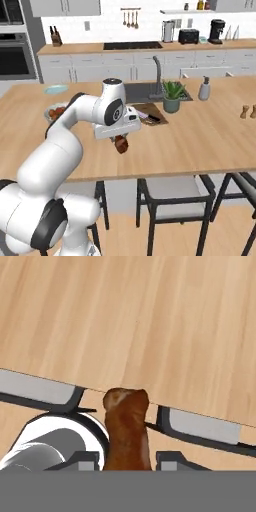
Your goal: Pick up the knife from the drawer and place it on the cutting board. Then place the meat from the plate to the cutting board.
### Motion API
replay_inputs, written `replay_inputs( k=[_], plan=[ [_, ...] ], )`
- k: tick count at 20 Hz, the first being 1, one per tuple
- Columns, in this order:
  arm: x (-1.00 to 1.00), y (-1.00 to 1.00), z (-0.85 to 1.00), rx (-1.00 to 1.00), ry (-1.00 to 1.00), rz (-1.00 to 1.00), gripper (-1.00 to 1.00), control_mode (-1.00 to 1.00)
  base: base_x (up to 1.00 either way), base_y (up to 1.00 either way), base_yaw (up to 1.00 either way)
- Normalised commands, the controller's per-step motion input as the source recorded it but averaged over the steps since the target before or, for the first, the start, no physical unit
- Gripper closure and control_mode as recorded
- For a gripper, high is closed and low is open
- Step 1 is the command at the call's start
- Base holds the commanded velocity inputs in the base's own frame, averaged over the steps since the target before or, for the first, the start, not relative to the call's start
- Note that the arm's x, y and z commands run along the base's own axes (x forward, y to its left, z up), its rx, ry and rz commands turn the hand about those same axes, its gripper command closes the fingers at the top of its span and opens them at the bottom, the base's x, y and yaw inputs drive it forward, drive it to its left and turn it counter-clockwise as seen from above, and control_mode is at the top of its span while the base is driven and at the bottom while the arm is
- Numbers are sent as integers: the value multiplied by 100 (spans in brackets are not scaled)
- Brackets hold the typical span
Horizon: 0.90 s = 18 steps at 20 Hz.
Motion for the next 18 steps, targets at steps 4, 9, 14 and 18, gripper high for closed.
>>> replay_inputs(
  k=[4,9,14,18],
  plan=[
    [0,0,0,0,0,0,100,100,74,-64,52],
    [0,0,0,0,0,0,100,100,76,-65,49],
    [0,0,0,0,0,0,100,100,59,-46,36],
    [0,0,0,0,0,0,100,100,-9,-30,4]
  ],
)
